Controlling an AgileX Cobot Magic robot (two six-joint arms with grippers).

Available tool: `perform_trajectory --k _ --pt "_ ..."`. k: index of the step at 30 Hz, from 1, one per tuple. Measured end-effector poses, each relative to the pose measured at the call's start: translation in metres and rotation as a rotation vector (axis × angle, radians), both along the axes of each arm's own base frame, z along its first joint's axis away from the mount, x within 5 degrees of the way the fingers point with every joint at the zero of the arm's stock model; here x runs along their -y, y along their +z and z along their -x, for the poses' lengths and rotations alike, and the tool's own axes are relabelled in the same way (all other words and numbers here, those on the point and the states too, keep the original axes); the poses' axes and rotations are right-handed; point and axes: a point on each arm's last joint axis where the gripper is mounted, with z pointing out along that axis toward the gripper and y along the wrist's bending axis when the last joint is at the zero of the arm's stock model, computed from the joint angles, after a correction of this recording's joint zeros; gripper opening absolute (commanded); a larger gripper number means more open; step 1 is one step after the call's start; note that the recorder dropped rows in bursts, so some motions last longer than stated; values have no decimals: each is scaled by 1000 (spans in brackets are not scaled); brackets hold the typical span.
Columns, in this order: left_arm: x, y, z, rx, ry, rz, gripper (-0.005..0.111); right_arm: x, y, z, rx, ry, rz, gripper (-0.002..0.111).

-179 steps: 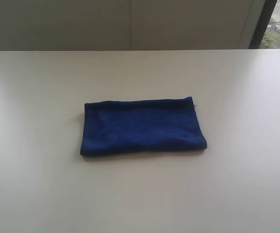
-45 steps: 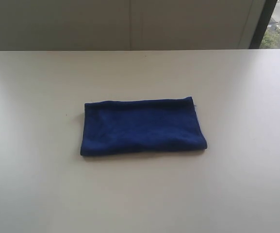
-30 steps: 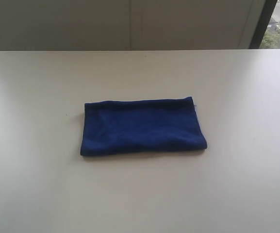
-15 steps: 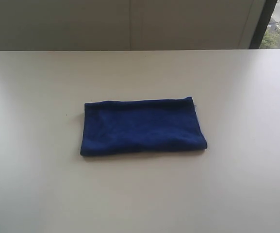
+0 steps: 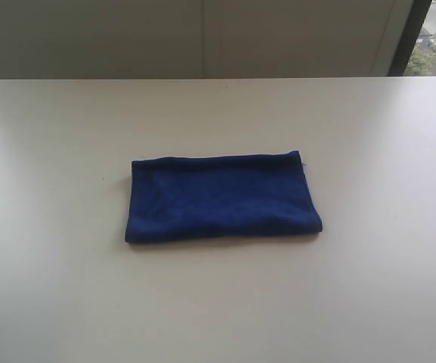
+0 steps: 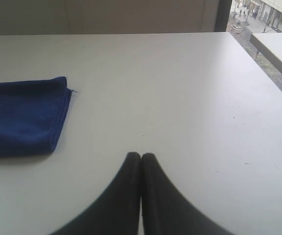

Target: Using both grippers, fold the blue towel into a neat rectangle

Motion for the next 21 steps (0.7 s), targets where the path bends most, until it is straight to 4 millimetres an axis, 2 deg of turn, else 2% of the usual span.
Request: perform_trajectory --k 21 --pt "0 0 0 8 2 0 0 0 0 0 0 0 0 0"
